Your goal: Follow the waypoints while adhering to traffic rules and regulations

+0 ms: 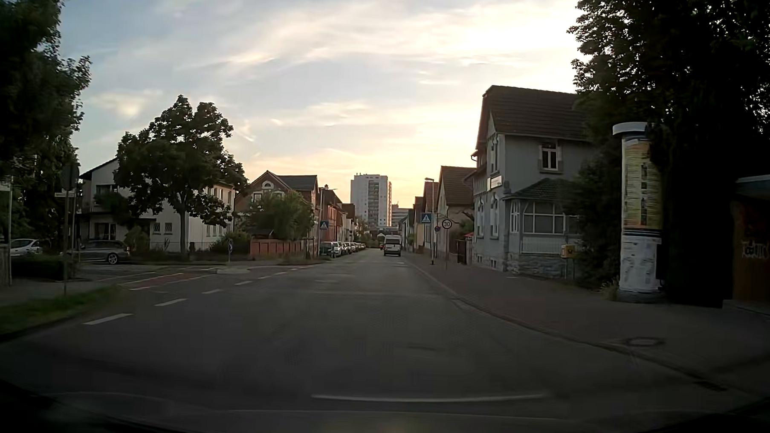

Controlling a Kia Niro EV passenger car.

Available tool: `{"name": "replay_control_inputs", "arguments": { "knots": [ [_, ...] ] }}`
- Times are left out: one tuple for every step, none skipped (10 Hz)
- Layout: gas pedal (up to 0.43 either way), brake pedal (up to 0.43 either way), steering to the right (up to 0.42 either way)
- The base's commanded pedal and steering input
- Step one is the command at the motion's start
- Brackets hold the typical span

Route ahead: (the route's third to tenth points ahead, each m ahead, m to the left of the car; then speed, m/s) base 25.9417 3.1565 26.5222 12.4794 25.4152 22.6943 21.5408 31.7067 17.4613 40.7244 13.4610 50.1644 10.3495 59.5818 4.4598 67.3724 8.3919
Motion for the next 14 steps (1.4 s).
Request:
{"name": "replay_control_inputs", "arguments": {
  "knots": [
    [0.000,0.213,0.003],
    [0.000,0.213,0.002],
    [0.000,0.213,0.001],
    [0.000,0.213,0.002],
    [0.000,0.213,0.002],
    [0.000,0.213,0.002],
    [0.000,0.213,0.002],
    [0.000,0.213,0.003],
    [0.000,0.220,0.006],
    [0.000,0.220,0.011],
    [0.000,0.220,0.011],
    [0.000,0.226,0.011],
    [0.000,0.226,0.011],
    [0.000,0.232,0.010]
  ]
}}
